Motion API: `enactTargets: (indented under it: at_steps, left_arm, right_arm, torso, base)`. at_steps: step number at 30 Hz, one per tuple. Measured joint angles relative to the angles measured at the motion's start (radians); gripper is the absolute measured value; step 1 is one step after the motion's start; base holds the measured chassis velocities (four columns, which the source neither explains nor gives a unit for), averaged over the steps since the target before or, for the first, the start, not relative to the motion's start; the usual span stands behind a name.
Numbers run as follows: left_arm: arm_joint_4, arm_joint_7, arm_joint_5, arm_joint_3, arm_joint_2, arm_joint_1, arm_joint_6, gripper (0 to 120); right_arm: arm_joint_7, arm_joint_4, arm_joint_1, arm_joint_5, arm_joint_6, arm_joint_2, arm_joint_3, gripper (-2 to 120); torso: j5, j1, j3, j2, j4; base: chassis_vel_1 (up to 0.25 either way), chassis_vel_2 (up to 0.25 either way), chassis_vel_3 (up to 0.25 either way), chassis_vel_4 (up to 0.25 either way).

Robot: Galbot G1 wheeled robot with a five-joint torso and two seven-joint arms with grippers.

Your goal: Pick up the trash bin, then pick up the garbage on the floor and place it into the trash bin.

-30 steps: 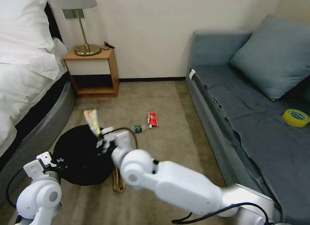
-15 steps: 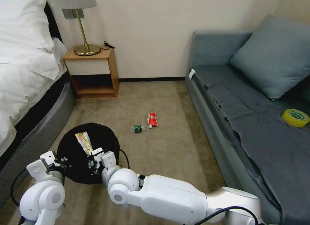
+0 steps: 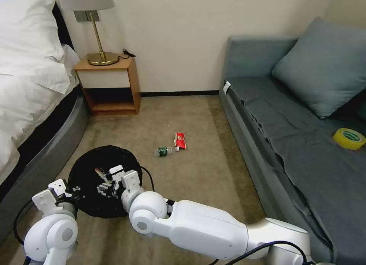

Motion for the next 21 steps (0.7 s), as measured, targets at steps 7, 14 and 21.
enactTargets:
  at_steps: [7, 14, 21]
  left_arm:
    - [0.003, 0.001, -0.007, -0.016, 0.016, -0.001, 0.0, 2]
    - [0.008, 0.003, -0.018, -0.043, 0.025, -0.005, -0.001, 2]
    - [0.01, 0.013, -0.028, -0.101, 0.041, -0.009, -0.001, 2]
  right_arm:
    - [-0.012, 0.055, 0.044, -0.023, -0.007, -0.024, 0.114, 100]
    - [-0.006, 0.077, 0.06, -0.021, -0.031, -0.056, 0.215, 100]
    - [0.006, -0.015, 0.036, -0.017, -0.117, -0.174, 0.234, 100]
  torso:
    - [0.0001, 0.0, 0.0, 0.0, -0.0001]
    - [0.0001, 0.0, 0.0, 0.0, 0.0]
    - [0.0003, 0.0, 0.0, 0.0, -0.0003]
  base:
    - [0.0, 0.0, 0.0, 0.0]
    - [0.0, 0.0, 0.0, 0.0]
    - [0.0, 0.0, 0.0, 0.0]
